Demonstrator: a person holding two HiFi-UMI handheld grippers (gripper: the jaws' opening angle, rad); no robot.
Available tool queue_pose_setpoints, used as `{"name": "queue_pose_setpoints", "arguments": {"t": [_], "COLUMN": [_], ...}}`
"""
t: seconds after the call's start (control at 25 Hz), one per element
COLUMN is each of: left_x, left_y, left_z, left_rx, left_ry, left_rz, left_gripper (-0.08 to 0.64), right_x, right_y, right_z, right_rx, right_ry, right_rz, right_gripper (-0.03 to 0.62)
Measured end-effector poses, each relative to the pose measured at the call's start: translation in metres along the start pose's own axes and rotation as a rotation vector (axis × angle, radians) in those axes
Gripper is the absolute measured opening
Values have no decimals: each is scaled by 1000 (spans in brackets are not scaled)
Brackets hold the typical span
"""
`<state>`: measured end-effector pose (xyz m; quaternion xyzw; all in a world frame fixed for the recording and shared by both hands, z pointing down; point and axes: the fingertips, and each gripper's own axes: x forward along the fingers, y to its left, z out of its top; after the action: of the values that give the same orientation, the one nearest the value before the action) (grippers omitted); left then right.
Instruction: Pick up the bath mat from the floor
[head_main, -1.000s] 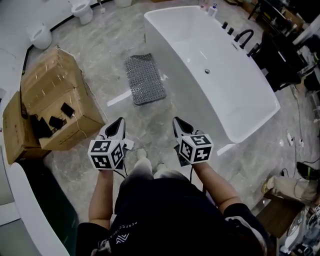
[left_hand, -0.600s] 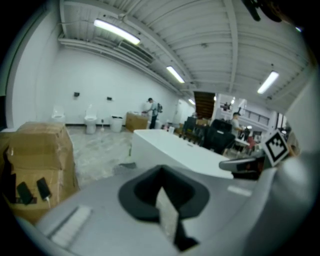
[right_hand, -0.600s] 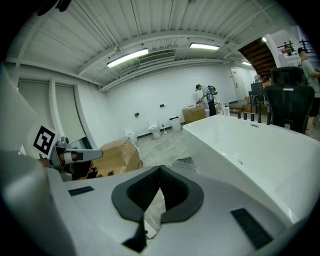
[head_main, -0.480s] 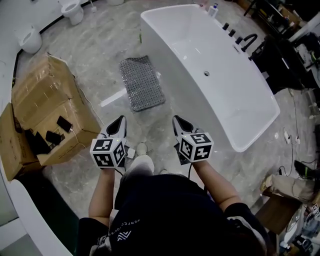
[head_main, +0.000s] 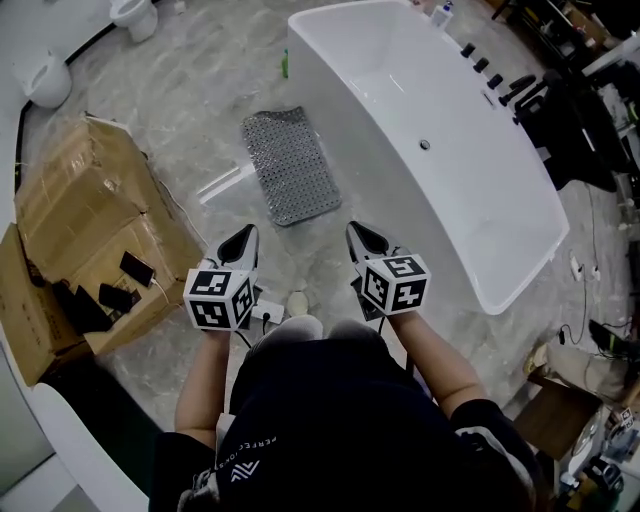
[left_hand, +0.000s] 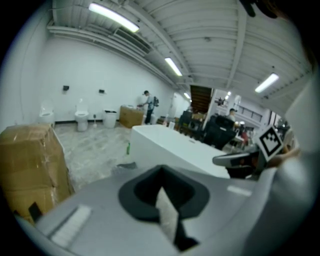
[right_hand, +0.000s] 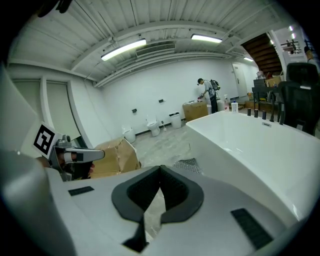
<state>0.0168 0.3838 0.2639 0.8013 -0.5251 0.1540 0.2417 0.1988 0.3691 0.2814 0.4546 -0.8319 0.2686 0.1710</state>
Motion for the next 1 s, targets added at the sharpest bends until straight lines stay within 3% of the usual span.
{"name": "queue_pose_setpoints", "arguments": {"t": [0.52,1.0], "left_x": [60,146], "left_y": [61,114], "left_z": [22,69], "left_rx": [-23,-45], "left_ry": [42,63], "left_rz": [-4,33], "left_gripper": [6,7], "right_x": [74,186], "right_y": [-29,-67], "right_z": [28,97], "right_rx": [25,-16], "right_ry": [53,69], "right_rz": [-25,33], "right_gripper": [-2,-2]}}
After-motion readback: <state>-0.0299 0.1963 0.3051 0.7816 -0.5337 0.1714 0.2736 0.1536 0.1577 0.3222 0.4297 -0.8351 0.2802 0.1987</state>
